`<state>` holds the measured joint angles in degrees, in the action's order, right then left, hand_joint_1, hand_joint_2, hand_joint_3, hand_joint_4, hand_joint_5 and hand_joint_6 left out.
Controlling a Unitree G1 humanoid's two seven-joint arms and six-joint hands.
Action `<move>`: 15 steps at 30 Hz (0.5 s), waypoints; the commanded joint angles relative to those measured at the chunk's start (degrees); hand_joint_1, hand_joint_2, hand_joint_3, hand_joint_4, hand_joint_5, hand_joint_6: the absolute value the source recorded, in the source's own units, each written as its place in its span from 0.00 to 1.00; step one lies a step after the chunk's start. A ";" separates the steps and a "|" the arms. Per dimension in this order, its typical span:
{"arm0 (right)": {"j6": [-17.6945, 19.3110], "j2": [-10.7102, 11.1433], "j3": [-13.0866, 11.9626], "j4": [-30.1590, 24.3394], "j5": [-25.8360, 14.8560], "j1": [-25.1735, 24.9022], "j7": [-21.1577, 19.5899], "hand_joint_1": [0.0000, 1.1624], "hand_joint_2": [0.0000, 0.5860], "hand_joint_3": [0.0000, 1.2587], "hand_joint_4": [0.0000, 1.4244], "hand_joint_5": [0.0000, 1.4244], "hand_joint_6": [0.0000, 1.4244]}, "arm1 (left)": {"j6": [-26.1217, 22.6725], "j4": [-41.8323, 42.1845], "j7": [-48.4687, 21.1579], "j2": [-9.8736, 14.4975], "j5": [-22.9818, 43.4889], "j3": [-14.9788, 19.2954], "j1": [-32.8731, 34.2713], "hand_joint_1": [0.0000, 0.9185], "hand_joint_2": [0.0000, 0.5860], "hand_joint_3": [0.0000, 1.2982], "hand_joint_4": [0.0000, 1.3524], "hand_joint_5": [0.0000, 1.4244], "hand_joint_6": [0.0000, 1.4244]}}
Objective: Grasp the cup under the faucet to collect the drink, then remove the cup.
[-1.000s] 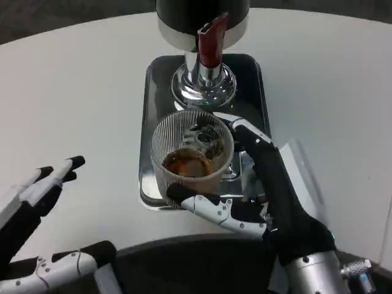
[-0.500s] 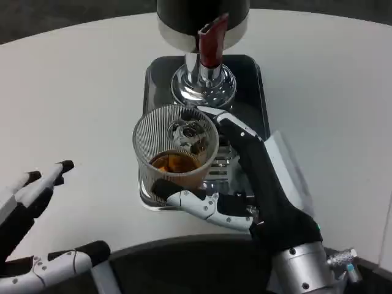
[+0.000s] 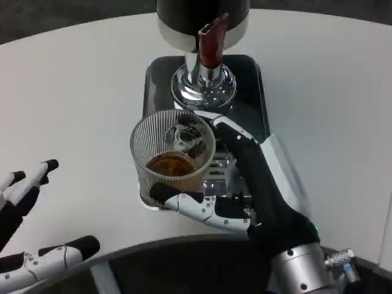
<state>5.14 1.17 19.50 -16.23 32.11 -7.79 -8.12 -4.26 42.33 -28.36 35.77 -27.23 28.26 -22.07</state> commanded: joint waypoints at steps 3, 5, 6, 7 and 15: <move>0.95 -0.60 0.49 -1.08 -0.30 0.00 0.21 0.69 0.43 0.71 0.75 0.94 1.00 | 0.81 -0.14 -0.23 0.14 0.24 0.47 -0.72 0.00 0.17 0.00 0.00 0.00 0.03; 0.92 -0.63 0.51 -1.13 -0.29 0.13 0.24 0.69 0.43 0.71 0.75 0.94 1.00 | 2.36 -0.46 -0.25 0.50 1.22 0.30 -0.65 0.00 0.17 0.00 0.00 0.00 0.03; 0.98 -0.59 0.53 -1.19 -0.27 0.26 0.26 0.69 0.43 0.71 0.75 0.94 1.00 | 3.30 -0.70 -0.23 0.66 1.85 0.26 -0.60 0.00 0.17 0.00 0.00 0.00 0.03; 1.01 -0.59 0.53 -1.24 -0.34 0.41 0.29 0.69 0.43 0.71 0.75 0.94 1.00 | 4.53 -0.98 -0.27 0.89 2.62 0.20 -0.56 0.00 0.17 0.00 0.00 0.00 0.03; 1.29 -0.40 0.43 -1.34 -0.42 0.66 0.37 0.69 0.43 0.71 0.75 0.94 1.00 | 11.06 -1.20 -0.58 0.90 4.34 -0.42 -1.46 0.00 0.17 0.00 0.00 0.00 0.03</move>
<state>5.14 1.18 19.50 -16.24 32.11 -7.47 -7.73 5.77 41.25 -28.36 36.17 -22.88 28.25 -22.34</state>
